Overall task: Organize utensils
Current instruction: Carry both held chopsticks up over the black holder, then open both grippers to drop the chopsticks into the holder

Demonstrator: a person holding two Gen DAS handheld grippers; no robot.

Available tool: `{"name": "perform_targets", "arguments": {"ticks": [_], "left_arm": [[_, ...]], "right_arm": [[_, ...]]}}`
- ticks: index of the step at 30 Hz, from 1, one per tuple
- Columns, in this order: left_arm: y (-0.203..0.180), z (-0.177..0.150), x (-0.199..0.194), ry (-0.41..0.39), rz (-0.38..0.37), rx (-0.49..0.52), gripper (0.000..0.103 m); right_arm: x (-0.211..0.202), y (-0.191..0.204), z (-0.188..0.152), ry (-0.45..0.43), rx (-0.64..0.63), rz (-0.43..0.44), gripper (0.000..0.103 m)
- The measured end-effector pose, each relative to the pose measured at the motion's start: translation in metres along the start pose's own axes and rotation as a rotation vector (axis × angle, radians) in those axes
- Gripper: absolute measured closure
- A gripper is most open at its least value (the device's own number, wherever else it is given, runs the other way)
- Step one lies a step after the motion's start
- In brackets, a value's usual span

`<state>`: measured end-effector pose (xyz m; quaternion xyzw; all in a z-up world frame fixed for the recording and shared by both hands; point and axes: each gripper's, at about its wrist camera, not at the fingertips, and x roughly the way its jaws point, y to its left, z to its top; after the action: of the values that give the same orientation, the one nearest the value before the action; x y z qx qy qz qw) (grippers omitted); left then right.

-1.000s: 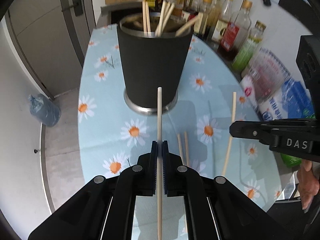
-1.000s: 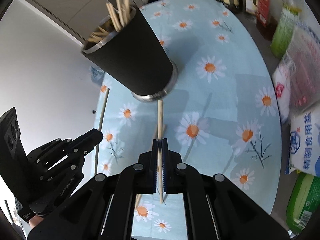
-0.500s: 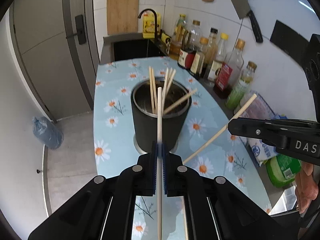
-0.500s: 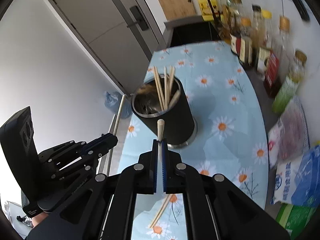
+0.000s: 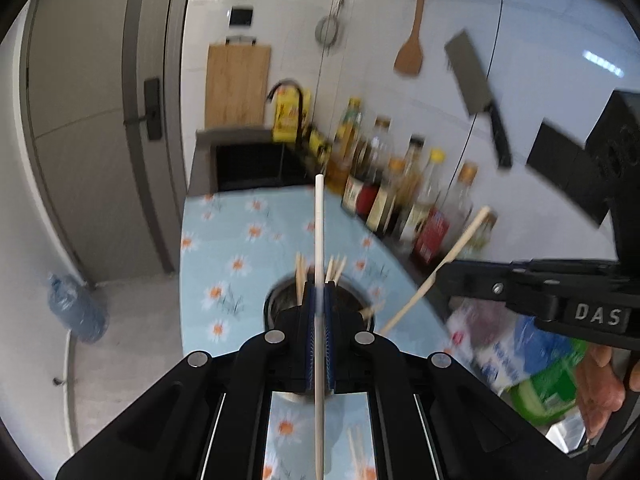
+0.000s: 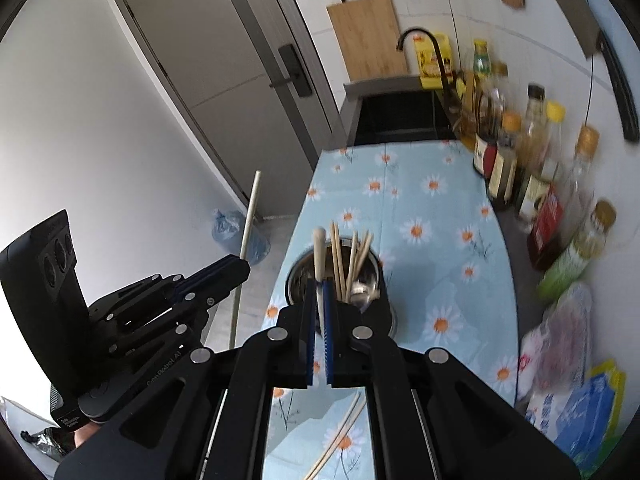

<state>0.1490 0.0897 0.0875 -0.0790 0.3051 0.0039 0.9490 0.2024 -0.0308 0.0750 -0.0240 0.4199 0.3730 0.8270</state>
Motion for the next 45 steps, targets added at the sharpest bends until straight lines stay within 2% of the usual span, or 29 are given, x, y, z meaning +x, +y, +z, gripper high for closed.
{"name": "perform_targets", "arguments": {"ticks": [6, 11, 19, 23, 29, 39, 40, 41, 43, 45], "left_arm": [[0.003, 0.026, -0.002, -0.150, -0.035, -0.009, 0.099], [-0.001, 0.032, 0.004, -0.286, -0.092, 0.001, 0.099], [0.013, 0.016, 0.033, -0.388, -0.146, -0.062, 0.099], [0.022, 0.002, 0.045, -0.403, -0.153, -0.088, 0.099], [0.026, -0.017, 0.056, -0.386, -0.136, -0.091, 0.098], [0.027, -0.035, 0.055, -0.363, -0.138, -0.087, 0.098], [0.027, -0.035, 0.055, -0.354, -0.139, -0.083, 0.098], [0.027, -0.036, 0.055, -0.346, -0.138, -0.081, 0.097], [0.027, -0.036, 0.052, -0.337, -0.137, -0.083, 0.091], [0.026, -0.036, 0.045, -0.333, -0.135, -0.081, 0.071]], "right_arm": [[-0.006, -0.001, 0.028, -0.041, -0.016, 0.007, 0.099], [0.000, -0.004, 0.041, -0.043, -0.019, 0.018, 0.099], [0.005, -0.007, 0.055, -0.053, -0.008, 0.030, 0.100], [0.017, -0.011, 0.052, -0.032, 0.010, 0.038, 0.100], [0.039, -0.021, 0.040, 0.022, 0.053, 0.062, 0.100], [0.031, -0.034, 0.024, 0.029, 0.095, 0.073, 0.096], [0.030, -0.035, 0.022, 0.032, 0.100, 0.070, 0.092], [0.029, -0.036, 0.020, 0.034, 0.103, 0.068, 0.084], [0.027, -0.036, 0.017, 0.039, 0.112, 0.087, 0.074], [0.023, -0.032, 0.012, 0.038, 0.108, 0.082, 0.074]]}}
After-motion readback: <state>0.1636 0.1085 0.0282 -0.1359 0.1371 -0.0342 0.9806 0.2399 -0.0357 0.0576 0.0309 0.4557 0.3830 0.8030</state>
